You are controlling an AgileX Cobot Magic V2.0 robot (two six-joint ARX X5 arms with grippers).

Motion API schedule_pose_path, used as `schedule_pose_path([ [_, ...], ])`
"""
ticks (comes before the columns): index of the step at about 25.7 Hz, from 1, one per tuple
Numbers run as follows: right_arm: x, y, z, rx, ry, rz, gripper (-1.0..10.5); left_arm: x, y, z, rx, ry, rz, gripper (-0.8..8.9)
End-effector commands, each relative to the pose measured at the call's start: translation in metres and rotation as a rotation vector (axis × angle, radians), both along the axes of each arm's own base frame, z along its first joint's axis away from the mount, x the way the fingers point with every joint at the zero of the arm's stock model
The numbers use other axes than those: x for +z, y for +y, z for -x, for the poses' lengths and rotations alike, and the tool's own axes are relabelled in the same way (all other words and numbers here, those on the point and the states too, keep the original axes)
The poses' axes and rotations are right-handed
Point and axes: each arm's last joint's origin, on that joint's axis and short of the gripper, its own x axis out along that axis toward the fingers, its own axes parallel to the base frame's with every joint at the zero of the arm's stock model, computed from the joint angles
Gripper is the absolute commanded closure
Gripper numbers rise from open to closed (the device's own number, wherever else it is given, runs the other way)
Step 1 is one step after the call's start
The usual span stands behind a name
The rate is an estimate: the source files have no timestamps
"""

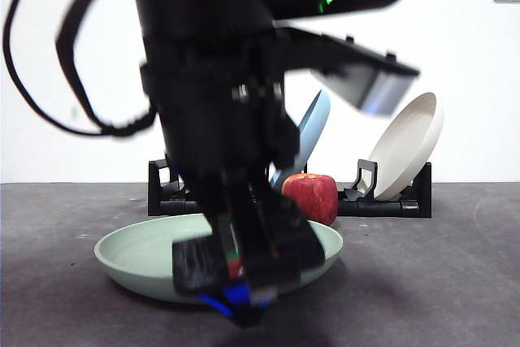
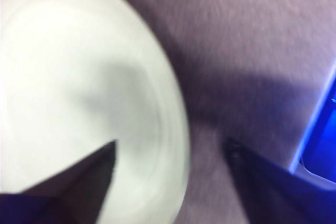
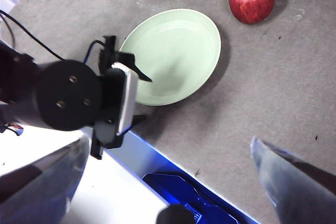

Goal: Take the green plate from the plate rack,put the plate on the table,take the apple from the table,put the apple in the plate

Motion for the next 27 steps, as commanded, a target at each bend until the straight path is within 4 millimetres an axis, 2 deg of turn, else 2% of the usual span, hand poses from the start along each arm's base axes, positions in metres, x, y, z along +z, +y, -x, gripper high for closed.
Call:
schedule_pose_path([
  [1,0.001,0.0,0.0,0.001,-0.005,-0.004,2.6,0.022,0.0,0.0,0.033,-0.01,0.06,3.91],
  [5,0.001,0.0,-0.001,0.0,0.001,-0.004,2.6,0.056,0.004,0.004,0.041,-0.008,0.109,3.91],
  [9,0.001,0.002,-0.009,-0.016,0.002,-0.02,2.6,0.099,0.012,0.01,0.037,0.069,0.215,3.92],
  [14,0.003,0.006,-0.033,-0.048,-0.016,-0.056,2.6,0.157,0.032,0.021,0.013,0.152,0.406,4.04],
  [19,-0.002,0.017,-0.069,-0.051,-0.003,-0.075,2.6,0.209,0.063,0.033,-0.014,0.124,0.571,4.04],
  [23,-0.012,0.033,-0.098,-0.074,-0.019,-0.023,2.6,0.231,0.086,0.042,-0.016,0.092,0.668,4.04],
  [27,-0.027,0.06,-0.124,-0.078,-0.029,0.025,2.5,0.241,0.104,0.049,-0.011,0.081,0.705,4.04],
])
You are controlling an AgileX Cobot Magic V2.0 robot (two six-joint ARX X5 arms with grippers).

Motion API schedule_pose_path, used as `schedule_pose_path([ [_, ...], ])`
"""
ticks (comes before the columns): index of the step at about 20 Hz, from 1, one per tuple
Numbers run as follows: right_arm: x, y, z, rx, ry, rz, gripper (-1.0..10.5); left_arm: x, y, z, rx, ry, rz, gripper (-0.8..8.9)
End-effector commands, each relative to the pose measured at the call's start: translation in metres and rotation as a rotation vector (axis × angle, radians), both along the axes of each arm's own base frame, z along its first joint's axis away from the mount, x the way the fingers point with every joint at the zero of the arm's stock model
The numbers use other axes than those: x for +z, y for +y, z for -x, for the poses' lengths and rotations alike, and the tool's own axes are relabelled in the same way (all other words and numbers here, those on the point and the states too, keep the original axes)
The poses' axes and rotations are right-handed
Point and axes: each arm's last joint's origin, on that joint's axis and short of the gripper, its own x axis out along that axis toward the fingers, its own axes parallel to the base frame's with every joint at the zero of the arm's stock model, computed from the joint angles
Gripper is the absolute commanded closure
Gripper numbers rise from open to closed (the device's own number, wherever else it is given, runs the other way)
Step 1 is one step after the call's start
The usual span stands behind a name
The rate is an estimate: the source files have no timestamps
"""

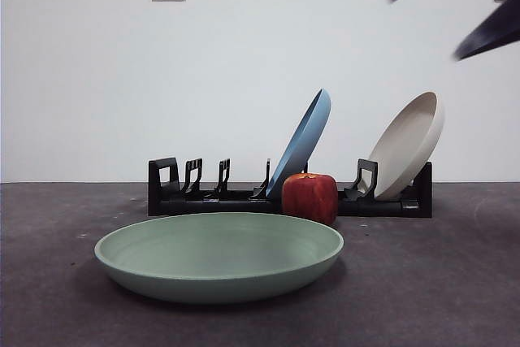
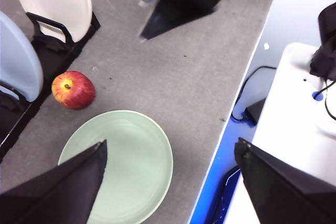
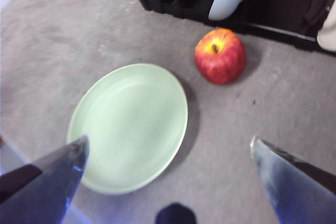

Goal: Take the green plate from the plate rack,put the plate on the table,take the apple from the table,put the apple in the plate

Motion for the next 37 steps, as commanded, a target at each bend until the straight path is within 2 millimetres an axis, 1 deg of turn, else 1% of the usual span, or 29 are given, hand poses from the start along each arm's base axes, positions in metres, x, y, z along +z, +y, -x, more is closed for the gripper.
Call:
schedule_pose_path([
  [1,-0.012,0.021,-0.017,-0.013,0.002,0.031,2.5,0.002,0.008,0.003,0.017,0.01,0.015,4.04],
  [4,-0.027,0.041,-0.034,-0.03,-0.02,0.09,2.5,0.004,0.013,0.005,0.024,0.017,0.021,4.04],
  [6,-0.041,0.061,-0.048,-0.04,-0.03,0.137,2.5,0.003,0.015,0.005,0.025,0.024,0.005,4.04],
  [8,-0.053,0.076,-0.062,-0.051,-0.038,0.173,2.5,0.001,0.016,0.006,0.025,0.031,-0.013,4.04],
  [10,-0.064,0.087,-0.076,-0.049,-0.037,0.182,2.5,0.0,0.017,0.006,0.024,0.039,-0.03,4.04],
  [13,-0.078,0.099,-0.097,-0.071,-0.028,0.213,2.5,-0.002,0.019,0.007,0.024,0.051,-0.056,4.04],
  [15,-0.086,0.105,-0.107,-0.072,-0.014,0.226,2.5,-0.003,0.02,0.007,0.024,0.059,-0.076,4.04],
  [18,-0.099,0.11,-0.116,-0.08,-0.01,0.237,2.5,-0.004,0.02,0.008,0.024,0.063,-0.084,4.04],
  [22,-0.115,0.113,-0.124,-0.098,-0.005,0.26,2.5,-0.004,0.021,0.008,0.022,0.064,-0.083,4.04],
  [29,-0.131,0.117,-0.133,-0.114,-0.025,0.261,2.6,-0.004,0.02,0.008,0.021,0.064,-0.084,4.04],
  [31,-0.135,0.117,-0.134,-0.114,-0.016,0.267,3.5,-0.004,0.02,0.008,0.021,0.064,-0.084,4.04],
  [33,-0.136,0.117,-0.135,-0.121,-0.024,0.264,3.7,-0.004,0.02,0.008,0.022,0.064,-0.084,4.04],
  [37,-0.136,0.114,-0.137,-0.151,-0.023,0.265,6.3,-0.004,0.02,0.008,0.022,0.063,-0.084,4.04],
])
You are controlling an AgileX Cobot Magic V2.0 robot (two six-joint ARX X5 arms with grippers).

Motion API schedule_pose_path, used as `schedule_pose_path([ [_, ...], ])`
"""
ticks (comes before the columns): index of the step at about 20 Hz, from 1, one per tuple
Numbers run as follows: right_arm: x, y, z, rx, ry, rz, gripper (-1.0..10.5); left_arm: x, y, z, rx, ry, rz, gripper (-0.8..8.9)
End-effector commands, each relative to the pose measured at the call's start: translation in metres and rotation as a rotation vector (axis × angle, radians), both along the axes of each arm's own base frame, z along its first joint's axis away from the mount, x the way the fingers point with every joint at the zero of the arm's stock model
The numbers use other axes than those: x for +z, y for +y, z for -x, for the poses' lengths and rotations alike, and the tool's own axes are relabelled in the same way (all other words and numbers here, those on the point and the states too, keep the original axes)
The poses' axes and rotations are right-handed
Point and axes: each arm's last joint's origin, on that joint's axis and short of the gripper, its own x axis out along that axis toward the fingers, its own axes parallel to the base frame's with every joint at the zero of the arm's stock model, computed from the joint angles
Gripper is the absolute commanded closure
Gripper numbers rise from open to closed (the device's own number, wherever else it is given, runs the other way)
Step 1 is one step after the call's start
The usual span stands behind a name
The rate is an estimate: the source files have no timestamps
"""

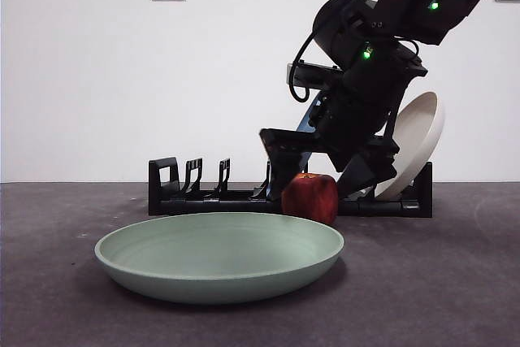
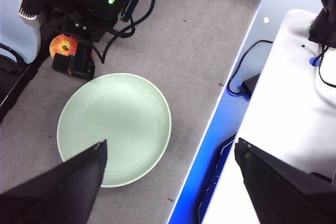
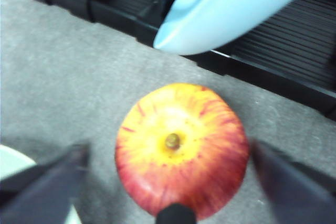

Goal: Take the green plate from the plate rack,put the plate on the table,take the apple from the table,put the apple in the plate

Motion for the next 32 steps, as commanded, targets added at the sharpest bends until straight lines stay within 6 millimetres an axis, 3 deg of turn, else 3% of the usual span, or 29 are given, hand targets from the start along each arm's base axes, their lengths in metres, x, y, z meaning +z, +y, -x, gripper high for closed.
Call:
schedule_pose_path([
  [1,-0.003,-0.002,-0.002,-0.02,0.017,-0.002,7.0,-0.001,0.0,0.0,0.008,0.006,-0.001,4.04],
  [6,-0.005,-0.007,-0.003,-0.033,0.035,0.006,9.6,-0.001,0.0,-0.001,0.009,0.006,-0.002,4.04],
  [9,0.001,-0.007,-0.001,-0.03,0.028,0.004,9.6,-0.001,0.0,-0.001,0.01,0.004,-0.002,4.04],
  [13,0.045,-0.007,0.018,0.01,-0.038,-0.02,9.6,-0.001,0.0,-0.001,0.01,0.003,-0.002,4.04],
  [16,0.08,-0.008,0.045,0.072,-0.05,-0.048,9.6,-0.001,0.0,-0.001,0.01,0.003,-0.001,4.04],
  [18,0.093,0.0,0.065,0.139,-0.035,-0.061,9.6,-0.001,0.0,-0.001,0.01,0.004,-0.002,4.04],
  [21,0.08,0.02,0.08,0.212,0.038,-0.013,9.6,-0.001,0.0,-0.001,0.01,0.003,0.0,4.04],
  [28,0.03,0.057,0.087,0.3,0.147,0.064,9.6,-0.001,0.0,-0.001,0.012,0.004,0.004,4.04],
  [32,0.021,0.07,0.095,0.342,0.159,0.078,9.6,-0.001,0.0,-0.001,0.015,0.005,0.006,4.04],
])
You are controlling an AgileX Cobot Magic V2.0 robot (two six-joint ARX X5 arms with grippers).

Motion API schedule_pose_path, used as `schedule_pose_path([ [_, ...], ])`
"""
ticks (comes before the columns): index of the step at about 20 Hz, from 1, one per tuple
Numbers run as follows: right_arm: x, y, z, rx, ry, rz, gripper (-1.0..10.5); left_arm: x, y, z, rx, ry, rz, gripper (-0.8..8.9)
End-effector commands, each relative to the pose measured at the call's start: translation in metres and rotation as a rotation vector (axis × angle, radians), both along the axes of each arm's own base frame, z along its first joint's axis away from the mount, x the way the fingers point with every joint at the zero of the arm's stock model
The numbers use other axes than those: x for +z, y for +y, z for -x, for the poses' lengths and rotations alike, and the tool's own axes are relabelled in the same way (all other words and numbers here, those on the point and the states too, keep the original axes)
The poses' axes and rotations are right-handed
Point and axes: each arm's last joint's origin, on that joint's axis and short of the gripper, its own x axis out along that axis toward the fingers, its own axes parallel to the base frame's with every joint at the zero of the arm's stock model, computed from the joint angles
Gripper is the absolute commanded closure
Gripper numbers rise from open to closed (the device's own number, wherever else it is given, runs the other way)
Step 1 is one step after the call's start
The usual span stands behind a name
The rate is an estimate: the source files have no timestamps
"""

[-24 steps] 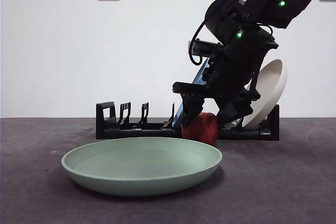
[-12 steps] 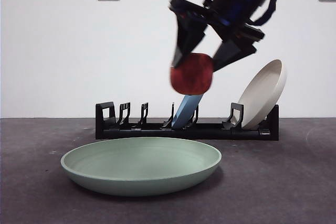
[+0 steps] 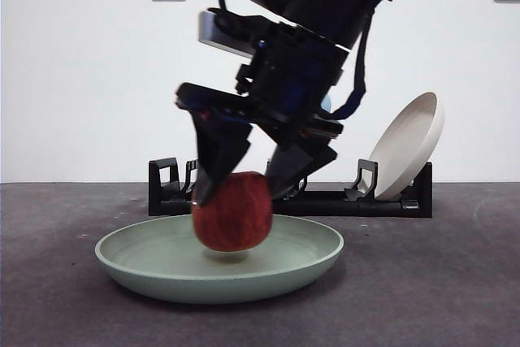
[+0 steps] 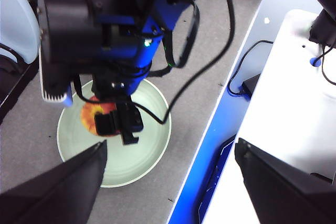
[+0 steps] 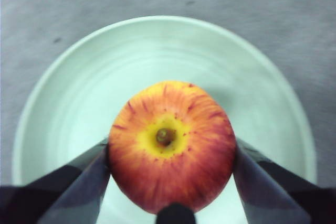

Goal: Take the green plate from the plate rack,put the plate on the table,take the apple from the table,put the apple in the plate

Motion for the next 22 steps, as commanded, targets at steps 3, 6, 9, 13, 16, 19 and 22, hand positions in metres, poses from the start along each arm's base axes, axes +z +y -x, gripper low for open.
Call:
schedule_pose_path([
  [3,-0.009,0.008,0.005,0.022,0.01,0.012,9.6,-0.001,0.0,-0.001,0.013,0.007,0.005,4.04],
  [6,-0.015,0.007,0.006,0.022,0.038,0.041,9.6,-0.001,0.0,-0.001,0.013,0.008,0.005,4.04],
  [9,-0.019,0.005,0.008,0.023,0.067,0.072,9.5,-0.001,0.0,-0.001,0.013,0.008,0.004,4.04],
  [13,-0.018,0.004,0.007,0.006,0.073,0.063,3.9,-0.001,0.0,-0.001,0.012,0.008,0.004,4.04],
  [16,-0.013,0.003,0.008,0.006,0.061,0.051,3.2,-0.001,0.0,-0.001,0.012,0.007,0.005,4.04],
  [19,-0.004,0.002,0.009,0.005,0.039,0.027,3.2,-0.001,0.0,-0.001,0.012,0.008,0.004,4.04],
  [22,0.013,-0.003,0.013,0.005,0.017,0.003,3.2,-0.001,0.0,0.0,0.013,0.008,0.003,4.04],
])
